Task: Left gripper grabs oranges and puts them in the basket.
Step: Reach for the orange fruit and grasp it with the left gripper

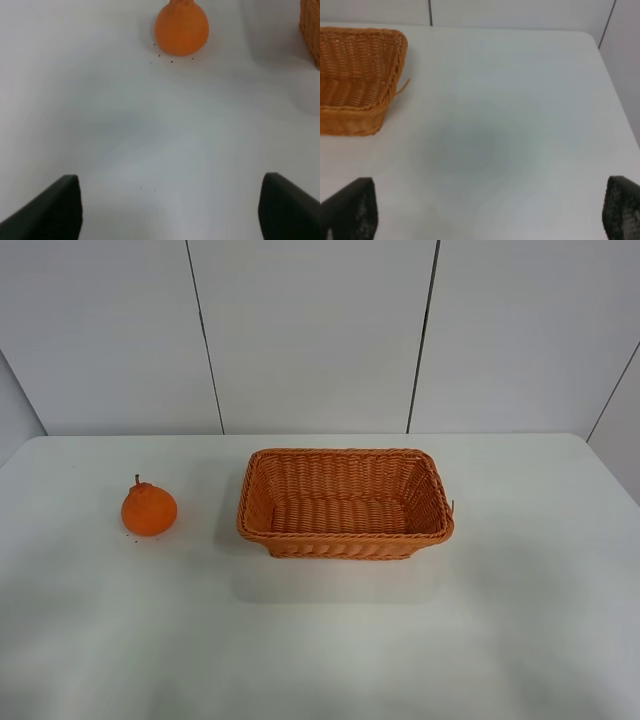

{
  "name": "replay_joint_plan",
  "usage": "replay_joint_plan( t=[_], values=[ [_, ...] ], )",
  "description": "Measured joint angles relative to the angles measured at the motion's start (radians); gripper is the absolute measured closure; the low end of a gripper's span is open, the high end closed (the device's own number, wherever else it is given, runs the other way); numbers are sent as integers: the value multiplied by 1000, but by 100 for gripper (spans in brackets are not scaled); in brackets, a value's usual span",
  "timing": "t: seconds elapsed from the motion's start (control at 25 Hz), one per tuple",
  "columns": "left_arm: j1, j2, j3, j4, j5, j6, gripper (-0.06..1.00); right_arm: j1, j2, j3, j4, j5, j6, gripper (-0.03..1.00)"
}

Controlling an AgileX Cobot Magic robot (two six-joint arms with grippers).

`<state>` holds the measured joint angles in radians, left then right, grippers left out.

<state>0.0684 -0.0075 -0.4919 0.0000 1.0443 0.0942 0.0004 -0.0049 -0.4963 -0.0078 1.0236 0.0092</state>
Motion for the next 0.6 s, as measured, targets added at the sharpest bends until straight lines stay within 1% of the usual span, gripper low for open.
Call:
replay_joint_plan(
  t=[0.6],
  values=[
    [0, 0, 0, 0, 0, 0, 12, 0, 0, 0, 0, 0, 0, 27]
  ],
)
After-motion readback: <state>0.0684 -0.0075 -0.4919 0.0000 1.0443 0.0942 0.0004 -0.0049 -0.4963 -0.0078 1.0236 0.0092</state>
